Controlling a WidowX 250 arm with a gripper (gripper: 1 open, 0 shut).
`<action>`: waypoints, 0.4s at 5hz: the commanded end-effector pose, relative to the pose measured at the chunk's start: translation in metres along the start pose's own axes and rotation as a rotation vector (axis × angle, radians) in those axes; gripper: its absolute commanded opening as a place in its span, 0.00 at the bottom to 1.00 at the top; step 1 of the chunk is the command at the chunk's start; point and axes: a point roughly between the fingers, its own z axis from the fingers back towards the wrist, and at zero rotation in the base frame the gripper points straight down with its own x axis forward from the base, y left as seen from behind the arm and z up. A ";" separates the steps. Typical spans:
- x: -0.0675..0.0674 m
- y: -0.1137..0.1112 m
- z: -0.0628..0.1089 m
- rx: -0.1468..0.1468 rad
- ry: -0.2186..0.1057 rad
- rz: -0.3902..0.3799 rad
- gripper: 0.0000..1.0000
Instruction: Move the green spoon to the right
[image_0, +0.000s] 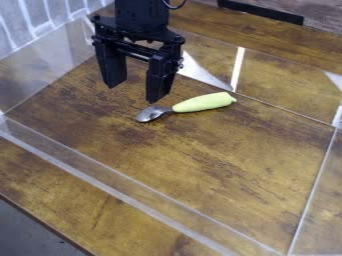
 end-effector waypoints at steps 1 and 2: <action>0.005 0.005 0.002 0.005 0.017 0.007 1.00; -0.001 0.016 0.002 0.013 0.015 0.017 1.00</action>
